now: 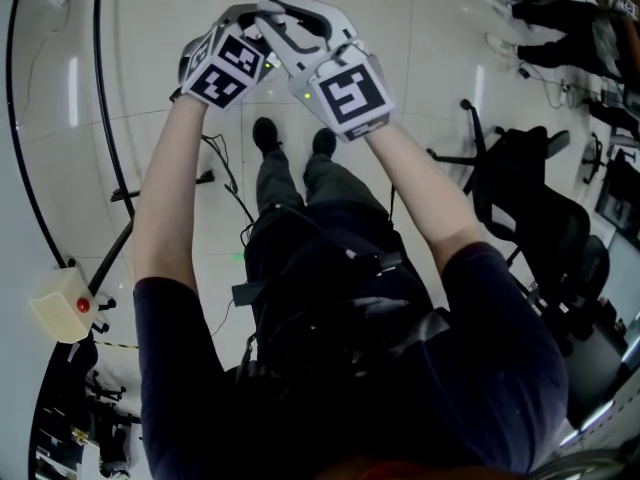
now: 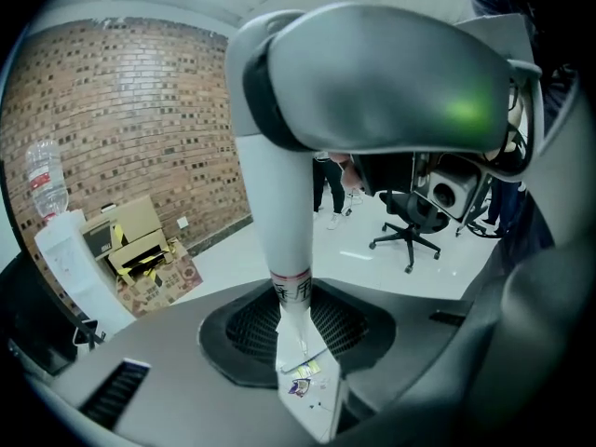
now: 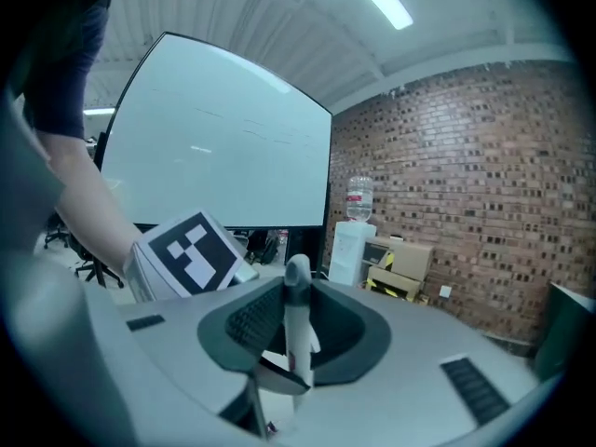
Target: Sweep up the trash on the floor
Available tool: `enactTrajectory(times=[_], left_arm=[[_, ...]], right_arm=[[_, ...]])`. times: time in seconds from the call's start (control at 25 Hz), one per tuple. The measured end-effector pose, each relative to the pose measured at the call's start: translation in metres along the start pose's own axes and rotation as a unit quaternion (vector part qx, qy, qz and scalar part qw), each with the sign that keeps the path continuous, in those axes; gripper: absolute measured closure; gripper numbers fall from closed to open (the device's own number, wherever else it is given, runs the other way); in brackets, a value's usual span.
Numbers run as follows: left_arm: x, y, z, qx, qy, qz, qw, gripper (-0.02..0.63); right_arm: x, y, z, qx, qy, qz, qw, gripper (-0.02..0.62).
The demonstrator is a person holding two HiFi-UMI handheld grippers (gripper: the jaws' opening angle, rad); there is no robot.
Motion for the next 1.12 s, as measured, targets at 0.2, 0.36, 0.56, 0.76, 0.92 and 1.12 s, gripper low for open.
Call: enactTrajectory(times=[0.2,0.36,0.56,0.76,0.92,1.12], left_arm=[[-0.005,0.018,-0.014,-0.016,-0.008,-0.006,0.9998,0.505],[0.005,0.03,-0.032,-0.018,-0.02,-0.027,0.9993,0.505],[0.036,0.046,-0.062,-0.007,-0.037,-0.07,0.9968,0.505],[0.08,0.056,-0.093,-0.01,-0.054,-0.119,0.9914,0.505],[0.106,0.053,-0.115,-0.022,-0.054,-0.143,0.9879,0.503],[0.133,0.033,-0.141,-0.02,-0.032,-0.187,0.9817,0.502]], right_arm=[[-0.004,-0.014,-0.013,0.03,-0.01,-0.006,0.999,0.494],[-0.002,-0.018,-0.036,0.053,-0.023,-0.02,0.998,0.494],[0.003,-0.015,-0.078,0.081,-0.059,-0.031,0.995,0.492],[0.014,-0.001,-0.122,0.101,-0.108,-0.054,0.988,0.492],[0.03,0.007,-0.146,0.112,-0.128,-0.068,0.983,0.492],[0.058,0.016,-0.164,0.109,-0.147,-0.106,0.977,0.492]])
Point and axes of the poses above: the fingertips, and each gripper's own axes: x backward along the fingers, y to its left, z out of its underside, the point moved 10 cm from there along x, backward along the fingers, and after that the axes turned 12 degrees about -x, right-handed, at the moved point
